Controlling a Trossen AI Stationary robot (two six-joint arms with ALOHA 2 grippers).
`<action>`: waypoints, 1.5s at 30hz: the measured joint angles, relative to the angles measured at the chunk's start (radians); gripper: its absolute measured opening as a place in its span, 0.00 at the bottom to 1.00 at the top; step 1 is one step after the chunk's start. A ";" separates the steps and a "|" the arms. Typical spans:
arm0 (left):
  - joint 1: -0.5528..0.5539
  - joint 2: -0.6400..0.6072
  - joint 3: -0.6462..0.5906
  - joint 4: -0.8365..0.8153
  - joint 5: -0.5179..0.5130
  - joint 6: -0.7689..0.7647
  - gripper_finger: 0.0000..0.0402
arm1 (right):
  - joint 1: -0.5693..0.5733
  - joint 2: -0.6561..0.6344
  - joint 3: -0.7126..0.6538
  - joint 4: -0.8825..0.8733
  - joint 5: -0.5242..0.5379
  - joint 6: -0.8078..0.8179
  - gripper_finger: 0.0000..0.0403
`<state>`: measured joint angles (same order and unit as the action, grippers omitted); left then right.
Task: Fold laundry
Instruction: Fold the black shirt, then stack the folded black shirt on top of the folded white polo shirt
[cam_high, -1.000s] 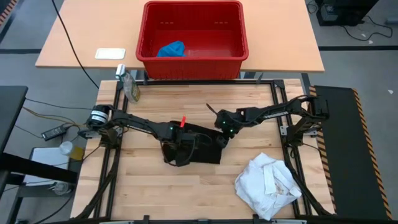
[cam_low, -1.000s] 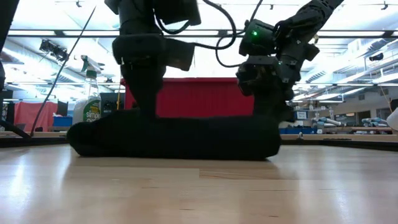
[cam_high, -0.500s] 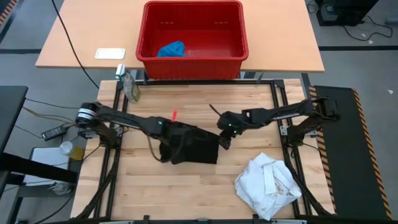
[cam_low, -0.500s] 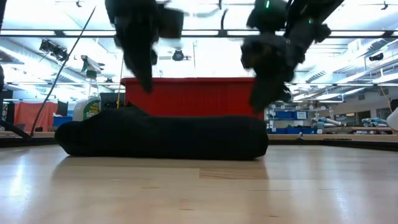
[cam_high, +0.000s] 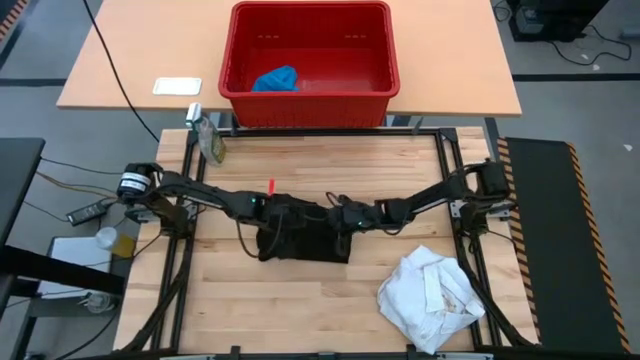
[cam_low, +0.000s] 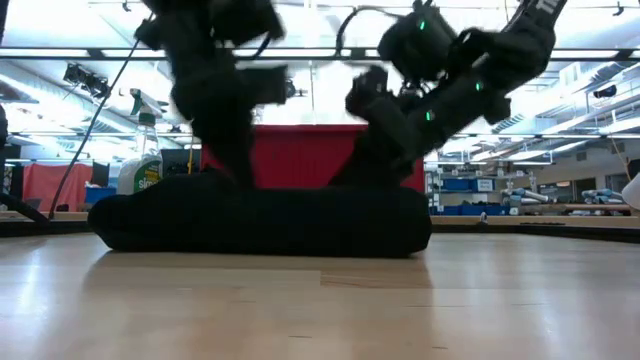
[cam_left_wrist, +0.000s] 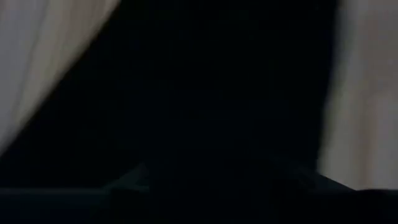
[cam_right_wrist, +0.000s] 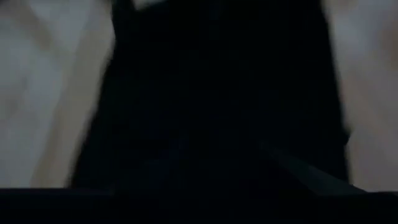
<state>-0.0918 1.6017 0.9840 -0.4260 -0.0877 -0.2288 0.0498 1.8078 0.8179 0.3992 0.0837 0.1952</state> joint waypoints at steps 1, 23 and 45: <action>0.009 -0.004 -0.018 -0.029 0.000 -0.023 0.45 | 0.000 0.013 0.000 -0.012 -0.004 0.013 0.48; -0.037 -0.314 -0.083 -0.500 0.038 -0.019 0.45 | 0.010 -0.012 0.002 -0.316 -0.139 0.075 0.40; -0.016 -0.512 -0.608 0.376 0.013 -0.950 0.56 | 0.056 -0.371 0.001 -0.444 -0.085 0.178 0.42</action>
<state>-0.1079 1.0893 0.3764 -0.0503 -0.0743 -1.1788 0.1055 1.4367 0.8188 -0.0450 -0.0008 0.3733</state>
